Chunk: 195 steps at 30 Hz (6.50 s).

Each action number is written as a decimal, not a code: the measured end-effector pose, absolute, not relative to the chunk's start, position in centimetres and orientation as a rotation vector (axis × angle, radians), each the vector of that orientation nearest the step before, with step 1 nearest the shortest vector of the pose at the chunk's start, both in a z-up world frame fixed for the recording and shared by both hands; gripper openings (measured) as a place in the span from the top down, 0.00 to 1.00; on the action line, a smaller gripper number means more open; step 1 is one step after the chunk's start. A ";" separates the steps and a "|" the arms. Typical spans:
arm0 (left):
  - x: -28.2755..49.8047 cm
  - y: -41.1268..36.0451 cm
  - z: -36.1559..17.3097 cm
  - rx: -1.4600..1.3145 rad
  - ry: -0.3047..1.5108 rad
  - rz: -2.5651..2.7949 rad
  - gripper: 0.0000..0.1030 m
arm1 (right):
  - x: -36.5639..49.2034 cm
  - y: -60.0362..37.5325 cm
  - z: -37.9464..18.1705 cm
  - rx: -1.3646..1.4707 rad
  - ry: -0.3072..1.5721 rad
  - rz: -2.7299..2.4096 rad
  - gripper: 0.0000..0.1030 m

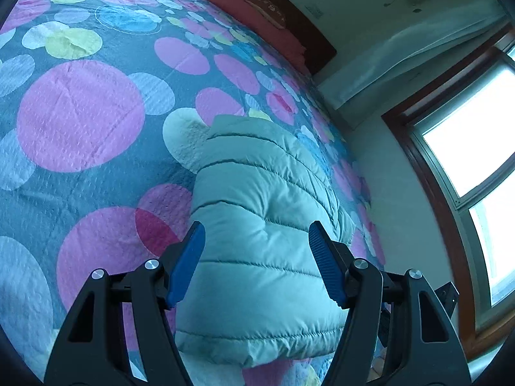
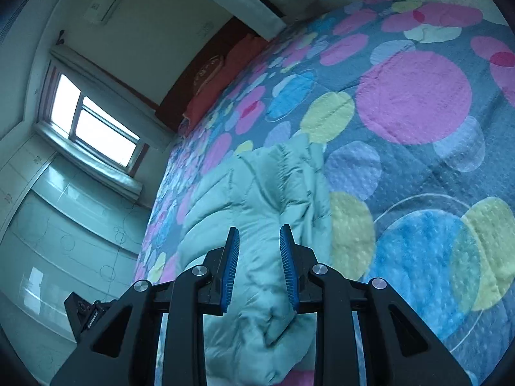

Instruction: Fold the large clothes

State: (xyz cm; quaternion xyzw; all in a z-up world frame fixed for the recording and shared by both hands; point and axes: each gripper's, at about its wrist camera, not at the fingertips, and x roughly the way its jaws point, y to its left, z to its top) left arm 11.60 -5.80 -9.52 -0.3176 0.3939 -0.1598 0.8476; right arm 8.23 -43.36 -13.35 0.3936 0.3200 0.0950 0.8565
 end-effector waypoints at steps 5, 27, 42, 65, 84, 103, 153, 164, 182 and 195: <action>11.5 -7.3 -11.2 -0.643 0.903 -0.337 0.36 | 7.9 -39.8 -14.9 0.808 0.751 0.280 0.74; 14.4 -6.7 -8.1 -0.602 0.848 -0.364 0.38 | 10.5 -41.9 -13.3 0.773 0.735 0.242 0.77; 20.0 -11.2 -11.6 -0.460 0.933 -0.301 0.39 | 18.0 -42.5 -18.7 0.774 0.830 0.222 0.81; 20.1 -12.5 -12.6 -0.345 0.921 -0.302 0.38 | 16.7 -43.1 -19.9 0.836 0.794 0.200 0.91; 18.5 -3.8 -12.6 -0.753 0.919 -0.208 0.23 | 11.9 -46.5 -17.4 0.910 0.734 0.092 0.38; 19.7 -7.2 -16.5 -0.831 1.029 -0.376 0.20 | 14.6 -43.1 -21.3 0.953 0.796 0.226 0.39; 26.0 6.5 -14.8 -0.941 0.943 -0.278 0.25 | 28.7 -34.5 -18.0 0.898 0.839 0.446 0.37; 29.4 5.5 -15.6 -0.880 0.996 -0.276 0.33 | 31.2 -35.0 -20.8 1.049 0.849 0.437 0.63; 27.1 5.3 -14.7 -0.788 0.989 -0.248 0.27 | 28.3 -34.5 -19.1 0.961 0.871 0.427 0.43; 22.2 4.4 -14.8 -0.760 0.970 -0.276 0.31 | 23.1 -32.7 -20.1 0.960 0.929 0.460 0.55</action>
